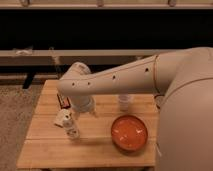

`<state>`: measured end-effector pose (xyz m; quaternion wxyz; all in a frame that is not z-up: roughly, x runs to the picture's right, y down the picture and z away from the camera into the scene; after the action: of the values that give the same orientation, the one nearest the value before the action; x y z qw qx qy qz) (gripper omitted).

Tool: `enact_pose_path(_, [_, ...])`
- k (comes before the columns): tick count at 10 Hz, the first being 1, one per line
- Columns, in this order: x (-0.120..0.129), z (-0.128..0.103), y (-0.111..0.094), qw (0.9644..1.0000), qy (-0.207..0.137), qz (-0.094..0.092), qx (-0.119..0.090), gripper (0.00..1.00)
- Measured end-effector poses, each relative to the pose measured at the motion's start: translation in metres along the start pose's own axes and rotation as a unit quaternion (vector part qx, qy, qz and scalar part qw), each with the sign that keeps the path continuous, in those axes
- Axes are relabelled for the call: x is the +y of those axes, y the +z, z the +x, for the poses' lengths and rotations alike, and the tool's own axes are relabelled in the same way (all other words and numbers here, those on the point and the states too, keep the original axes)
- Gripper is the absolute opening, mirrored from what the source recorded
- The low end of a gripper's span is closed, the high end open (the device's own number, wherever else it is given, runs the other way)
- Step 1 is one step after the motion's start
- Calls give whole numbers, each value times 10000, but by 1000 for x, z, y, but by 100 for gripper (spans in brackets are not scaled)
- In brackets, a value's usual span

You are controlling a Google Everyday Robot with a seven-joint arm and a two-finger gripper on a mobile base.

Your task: Knock the bottle over

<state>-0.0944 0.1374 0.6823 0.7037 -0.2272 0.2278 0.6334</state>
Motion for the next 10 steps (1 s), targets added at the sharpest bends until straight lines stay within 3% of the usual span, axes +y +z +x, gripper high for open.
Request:
enact_pose_path(4, [44, 16, 7, 9993, -198, -295, 106, 65])
enact_pose_path(7, [87, 10, 11, 9977, -448, -497, 147, 65])
enact_pose_path(10, [106, 5, 11, 9963, -622, -574, 148, 65])
